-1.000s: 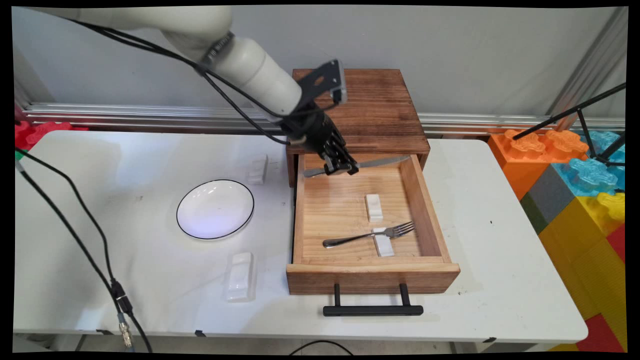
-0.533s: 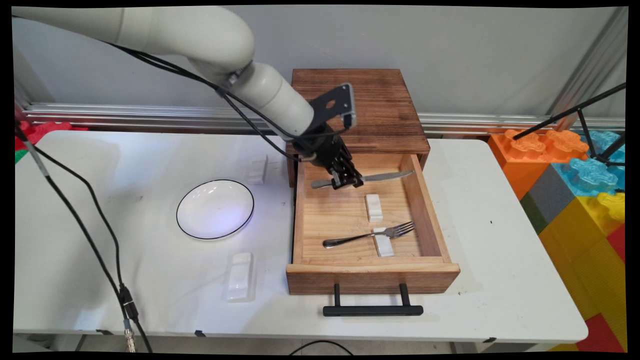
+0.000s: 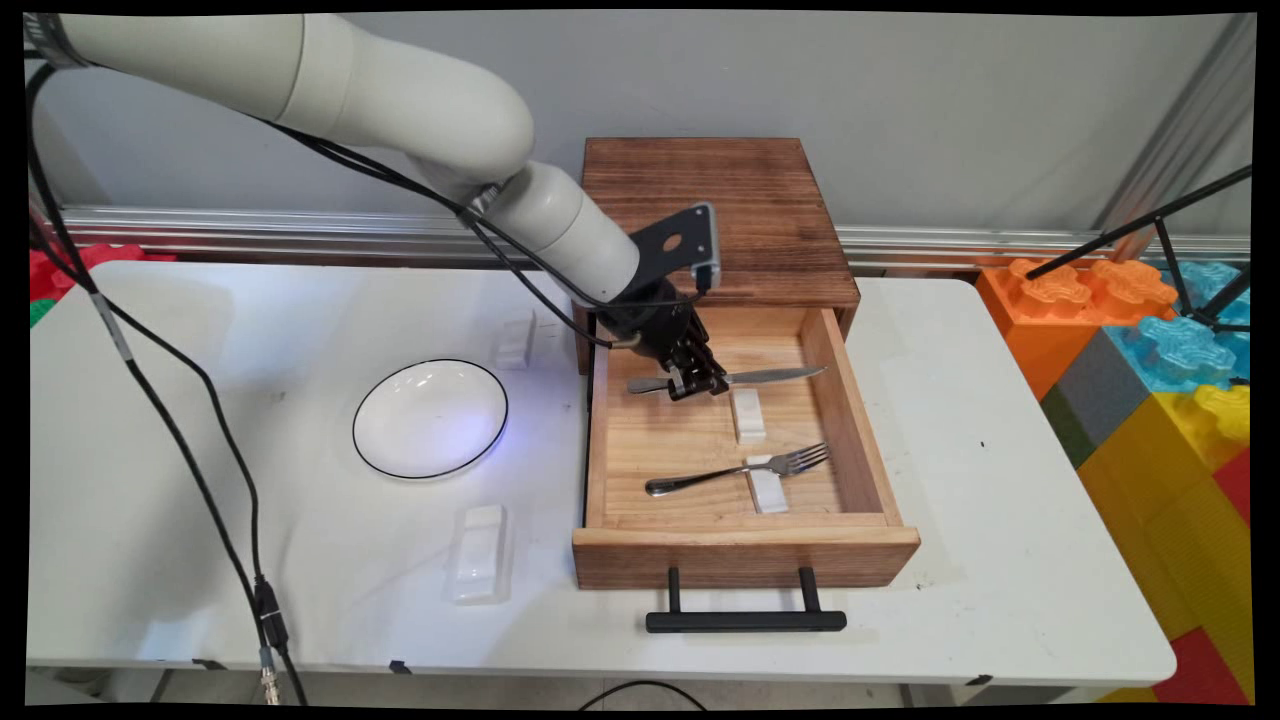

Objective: Place the picked object into the drawer

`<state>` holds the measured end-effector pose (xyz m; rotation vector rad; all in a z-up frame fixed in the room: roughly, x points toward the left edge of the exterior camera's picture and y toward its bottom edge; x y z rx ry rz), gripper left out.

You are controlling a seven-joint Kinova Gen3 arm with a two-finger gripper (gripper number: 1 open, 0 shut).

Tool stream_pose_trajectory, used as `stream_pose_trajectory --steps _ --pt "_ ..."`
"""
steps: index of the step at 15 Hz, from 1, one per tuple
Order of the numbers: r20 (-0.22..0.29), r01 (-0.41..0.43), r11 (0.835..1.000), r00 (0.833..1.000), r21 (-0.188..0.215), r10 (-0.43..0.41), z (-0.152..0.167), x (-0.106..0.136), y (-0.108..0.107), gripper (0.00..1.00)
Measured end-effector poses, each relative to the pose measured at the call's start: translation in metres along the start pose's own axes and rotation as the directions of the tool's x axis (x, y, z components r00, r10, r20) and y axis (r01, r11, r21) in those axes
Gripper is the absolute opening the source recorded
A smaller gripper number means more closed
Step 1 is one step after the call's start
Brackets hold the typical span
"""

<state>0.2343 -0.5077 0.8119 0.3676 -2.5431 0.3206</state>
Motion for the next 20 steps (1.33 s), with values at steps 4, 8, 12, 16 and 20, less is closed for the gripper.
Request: stream_pose_trajectory --steps 4,8,12,16,20 --pt "0.005 -0.007 1.000 1.000 -0.003 0.007 0.010 -0.004 0.001 0.00" --pt "0.002 -0.008 1.000 1.000 -0.005 0.008 0.017 -0.006 0.002 0.00" --pt "0.001 -0.009 1.000 1.000 -0.006 0.009 0.024 -0.008 0.004 0.00" --pt "-0.001 -0.011 1.000 1.000 -0.006 0.011 0.030 -0.009 0.005 0.00" --pt "-0.001 -0.015 1.000 1.000 -0.007 0.015 0.035 -0.011 0.006 0.00"
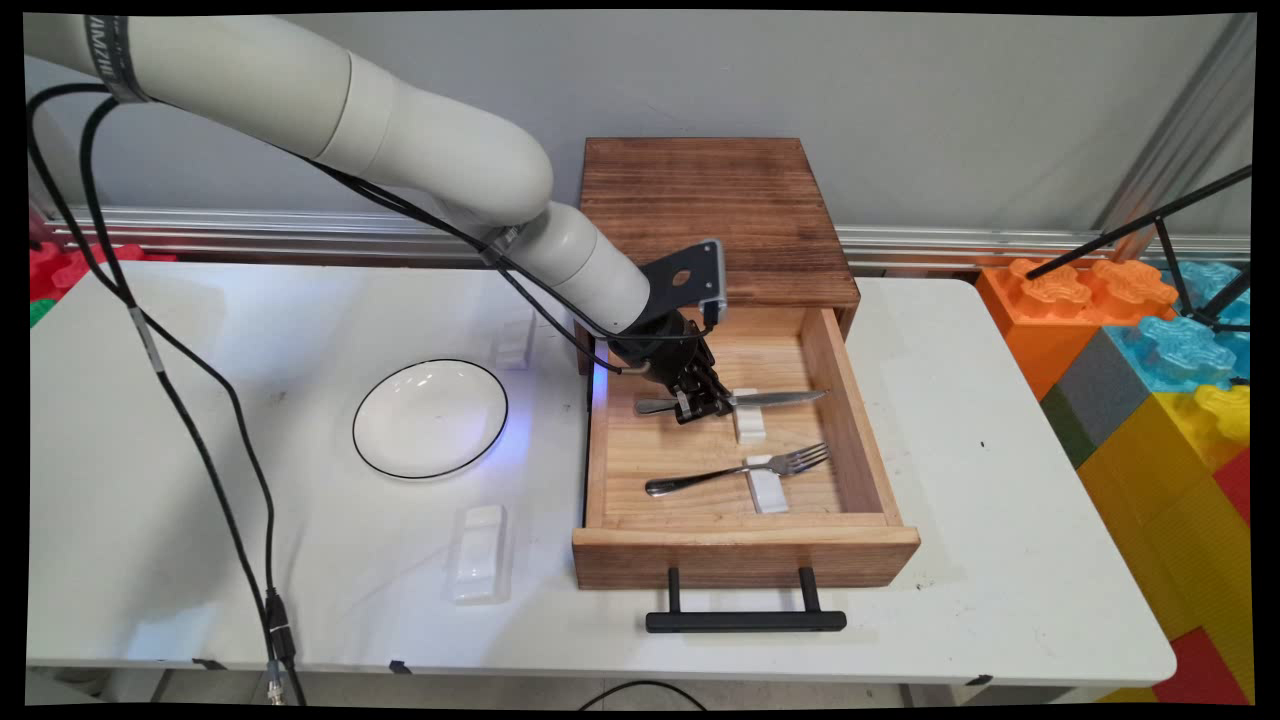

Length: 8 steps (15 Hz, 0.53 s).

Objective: Place the picked object into the drawer

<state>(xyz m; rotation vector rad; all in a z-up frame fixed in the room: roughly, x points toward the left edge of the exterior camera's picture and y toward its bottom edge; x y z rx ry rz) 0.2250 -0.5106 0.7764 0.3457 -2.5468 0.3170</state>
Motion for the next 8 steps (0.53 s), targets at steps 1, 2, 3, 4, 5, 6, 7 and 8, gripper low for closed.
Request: stream_pose_trajectory --steps 1,2,3,4,5,6,7,8 --pt "0.000 -0.001 1.000 1.000 0.000 0.001 0.0010 -0.0005 0.0003 0.00" --pt "0.000 -0.001 1.000 1.000 0.000 0.001 0.0017 -0.0007 0.0005 0.00" --pt "-0.001 -0.002 1.000 1.000 0.000 0.002 0.0026 -0.0008 0.0005 0.00" --pt "-0.001 -0.003 1.000 1.000 0.000 0.003 0.0037 -0.0010 0.0006 0.00" --pt "-0.003 -0.004 1.000 1.000 0.001 0.004 0.0045 -0.0010 0.0008 0.00" --pt "-0.004 -0.005 1.000 1.000 0.000 0.005 0.0056 -0.0004 0.0009 1.00" --pt "-0.005 -0.006 1.000 1.000 0.000 0.006 0.0060 -0.0003 0.0010 1.00" --pt "-0.007 -0.007 1.000 1.000 0.001 0.007 0.0065 0.0001 0.0013 1.00"
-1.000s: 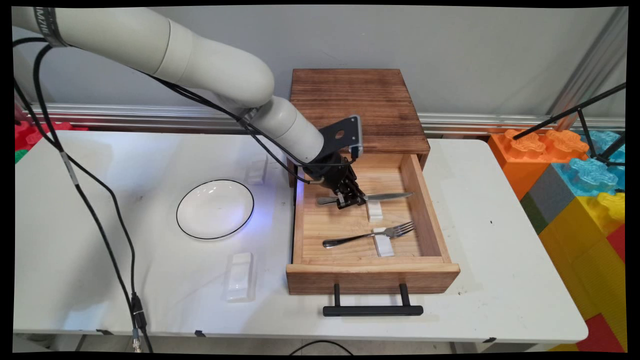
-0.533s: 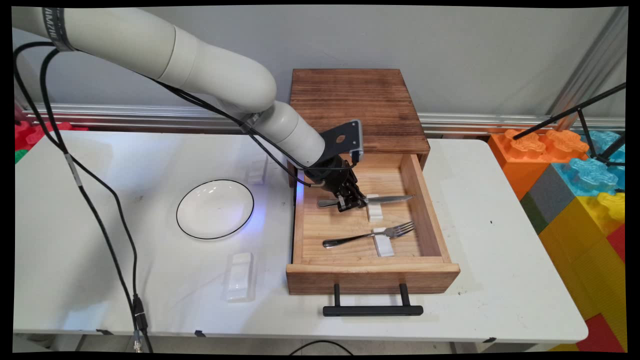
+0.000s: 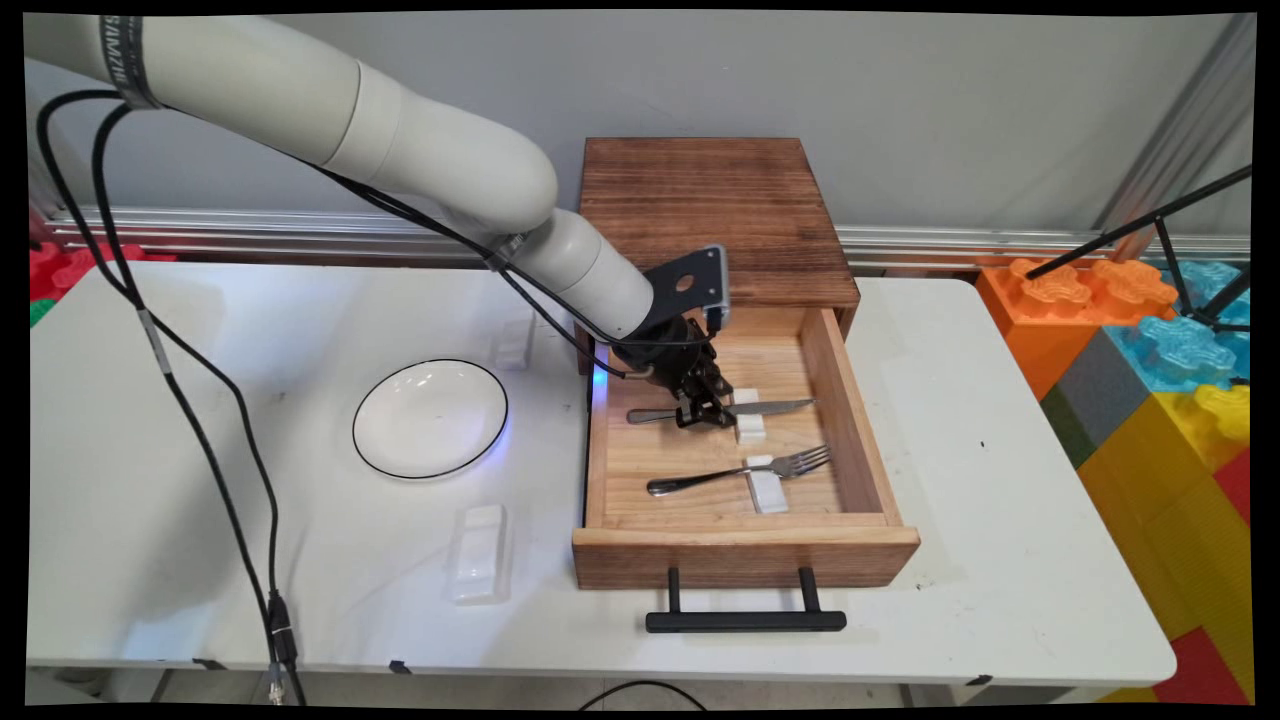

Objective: Place the picked object into the drawer

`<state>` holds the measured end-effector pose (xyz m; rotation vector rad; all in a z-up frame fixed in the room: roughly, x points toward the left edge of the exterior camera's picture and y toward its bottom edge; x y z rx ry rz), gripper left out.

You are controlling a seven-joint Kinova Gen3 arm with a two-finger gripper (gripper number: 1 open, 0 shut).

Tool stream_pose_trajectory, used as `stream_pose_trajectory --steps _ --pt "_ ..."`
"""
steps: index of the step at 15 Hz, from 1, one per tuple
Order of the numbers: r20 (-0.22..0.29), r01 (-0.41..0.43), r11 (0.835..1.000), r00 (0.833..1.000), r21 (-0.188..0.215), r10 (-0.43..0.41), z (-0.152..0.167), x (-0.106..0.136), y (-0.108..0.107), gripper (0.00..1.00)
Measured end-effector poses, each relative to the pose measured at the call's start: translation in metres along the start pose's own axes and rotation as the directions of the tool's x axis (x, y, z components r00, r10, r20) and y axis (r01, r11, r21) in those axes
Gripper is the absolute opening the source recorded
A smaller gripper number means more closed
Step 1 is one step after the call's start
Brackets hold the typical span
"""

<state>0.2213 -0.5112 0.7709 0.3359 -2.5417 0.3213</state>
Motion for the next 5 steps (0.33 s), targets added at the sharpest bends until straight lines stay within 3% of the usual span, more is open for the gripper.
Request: stream_pose_trajectory --steps 5 --pt "-0.013 -0.005 1.000 1.000 -0.002 0.005 -0.0033 0.0049 0.0013 1.00"
